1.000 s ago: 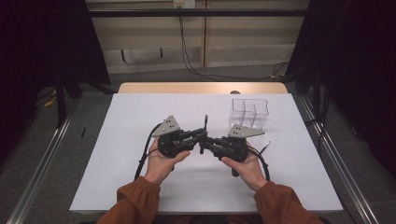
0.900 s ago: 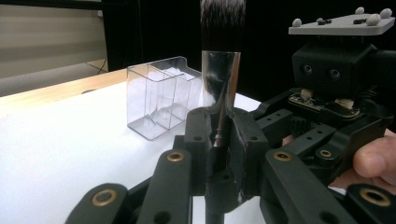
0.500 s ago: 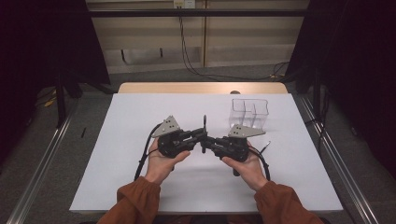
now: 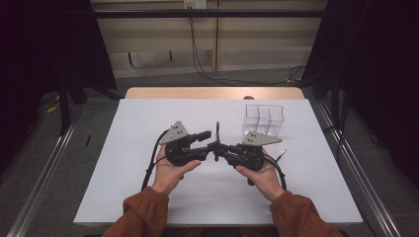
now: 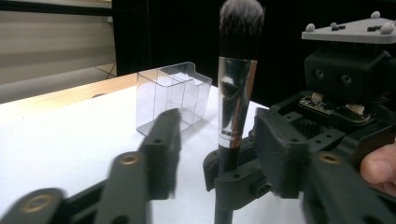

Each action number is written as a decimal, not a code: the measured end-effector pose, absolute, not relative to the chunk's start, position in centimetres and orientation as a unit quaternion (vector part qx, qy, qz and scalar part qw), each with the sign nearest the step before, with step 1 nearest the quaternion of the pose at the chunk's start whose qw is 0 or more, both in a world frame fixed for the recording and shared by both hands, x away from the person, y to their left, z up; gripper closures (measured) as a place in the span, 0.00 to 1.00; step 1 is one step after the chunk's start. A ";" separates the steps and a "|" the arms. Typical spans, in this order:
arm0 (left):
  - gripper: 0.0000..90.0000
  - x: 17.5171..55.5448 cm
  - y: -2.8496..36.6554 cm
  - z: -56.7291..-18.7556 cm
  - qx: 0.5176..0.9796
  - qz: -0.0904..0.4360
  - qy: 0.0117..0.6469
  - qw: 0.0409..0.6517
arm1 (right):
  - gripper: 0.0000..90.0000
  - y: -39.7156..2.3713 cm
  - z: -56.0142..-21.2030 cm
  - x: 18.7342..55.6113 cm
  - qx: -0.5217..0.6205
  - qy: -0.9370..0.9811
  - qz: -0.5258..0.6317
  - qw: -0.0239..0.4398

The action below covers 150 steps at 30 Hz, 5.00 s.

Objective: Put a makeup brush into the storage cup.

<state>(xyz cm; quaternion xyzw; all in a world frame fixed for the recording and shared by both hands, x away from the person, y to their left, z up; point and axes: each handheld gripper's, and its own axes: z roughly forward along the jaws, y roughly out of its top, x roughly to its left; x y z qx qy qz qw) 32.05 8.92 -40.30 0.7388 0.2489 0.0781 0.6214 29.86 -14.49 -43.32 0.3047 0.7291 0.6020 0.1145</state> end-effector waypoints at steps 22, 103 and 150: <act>0.08 31.7 10.7 -39.9 0.739 0.119 0.274 0.605 | 0.89 -15.5 -43.1 29.9 0.308 0.721 0.607 0.129; 0.02 25.9 24.1 -43.7 0.713 0.219 0.360 0.560 | 0.89 -29.5 -40.1 32.7 0.409 0.649 0.583 0.266; 0.03 25.8 24.1 -43.6 0.722 0.225 0.352 0.552 | 0.89 -31.1 -43.2 38.3 0.462 0.644 0.524 0.312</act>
